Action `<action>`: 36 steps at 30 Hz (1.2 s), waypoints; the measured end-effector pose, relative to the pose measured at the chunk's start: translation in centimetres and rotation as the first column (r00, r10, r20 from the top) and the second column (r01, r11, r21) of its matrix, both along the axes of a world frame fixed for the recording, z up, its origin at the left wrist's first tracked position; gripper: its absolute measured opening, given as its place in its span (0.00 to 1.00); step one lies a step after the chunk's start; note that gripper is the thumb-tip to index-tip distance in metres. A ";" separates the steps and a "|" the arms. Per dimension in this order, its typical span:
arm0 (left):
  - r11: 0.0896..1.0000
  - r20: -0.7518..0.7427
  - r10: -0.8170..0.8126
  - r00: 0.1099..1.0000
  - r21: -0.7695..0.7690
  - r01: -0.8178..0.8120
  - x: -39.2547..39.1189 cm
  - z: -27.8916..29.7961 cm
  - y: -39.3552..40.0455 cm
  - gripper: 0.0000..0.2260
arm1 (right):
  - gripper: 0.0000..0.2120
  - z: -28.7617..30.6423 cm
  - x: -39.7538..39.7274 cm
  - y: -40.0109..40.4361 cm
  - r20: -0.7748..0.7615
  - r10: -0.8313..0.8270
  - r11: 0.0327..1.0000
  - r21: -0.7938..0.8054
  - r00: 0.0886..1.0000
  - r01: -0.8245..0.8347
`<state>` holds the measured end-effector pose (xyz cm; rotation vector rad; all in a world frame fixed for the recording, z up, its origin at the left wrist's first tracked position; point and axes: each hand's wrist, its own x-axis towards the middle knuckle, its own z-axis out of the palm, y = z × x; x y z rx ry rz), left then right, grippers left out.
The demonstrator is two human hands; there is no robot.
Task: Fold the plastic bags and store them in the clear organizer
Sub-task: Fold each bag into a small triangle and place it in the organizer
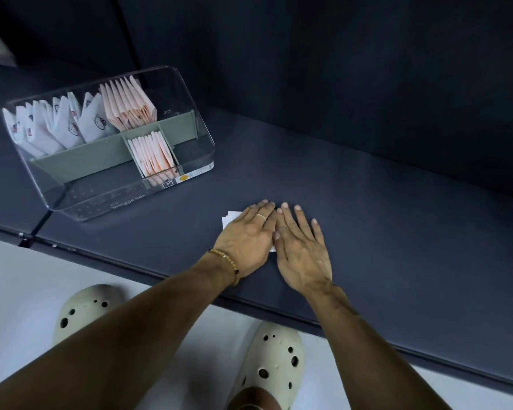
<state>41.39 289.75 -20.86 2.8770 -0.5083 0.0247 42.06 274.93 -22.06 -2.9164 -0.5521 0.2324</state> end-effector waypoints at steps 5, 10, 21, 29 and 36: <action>0.996 -0.007 -0.071 0.997 -0.056 0.071 0.7 -0.3 1.6 0.22 | 0.26 0.2 -0.1 0.1 0.011 -0.006 1.000 -0.011 1.000 0.006; 0.995 -0.111 -0.102 0.989 -0.021 0.100 0.6 -1.0 4.6 0.23 | 0.26 0.1 -0.2 0.1 0.031 0.001 1.000 -0.020 1.000 0.000; 0.999 -0.146 0.048 0.988 0.013 -0.047 -3.0 1.3 11.4 0.24 | 0.27 -0.2 -0.4 0.1 0.091 0.009 0.999 -0.037 0.996 -0.006; 0.903 -0.379 0.371 0.848 -0.066 -0.424 1.2 3.8 4.4 0.28 | 0.28 -0.1 -0.5 0.2 0.108 0.018 0.999 -0.028 0.994 -0.015; 0.959 -0.509 0.284 0.813 0.135 -0.250 3.0 4.7 4.0 0.21 | 0.27 -0.4 -0.4 0.2 0.110 -0.079 0.994 0.082 0.991 0.070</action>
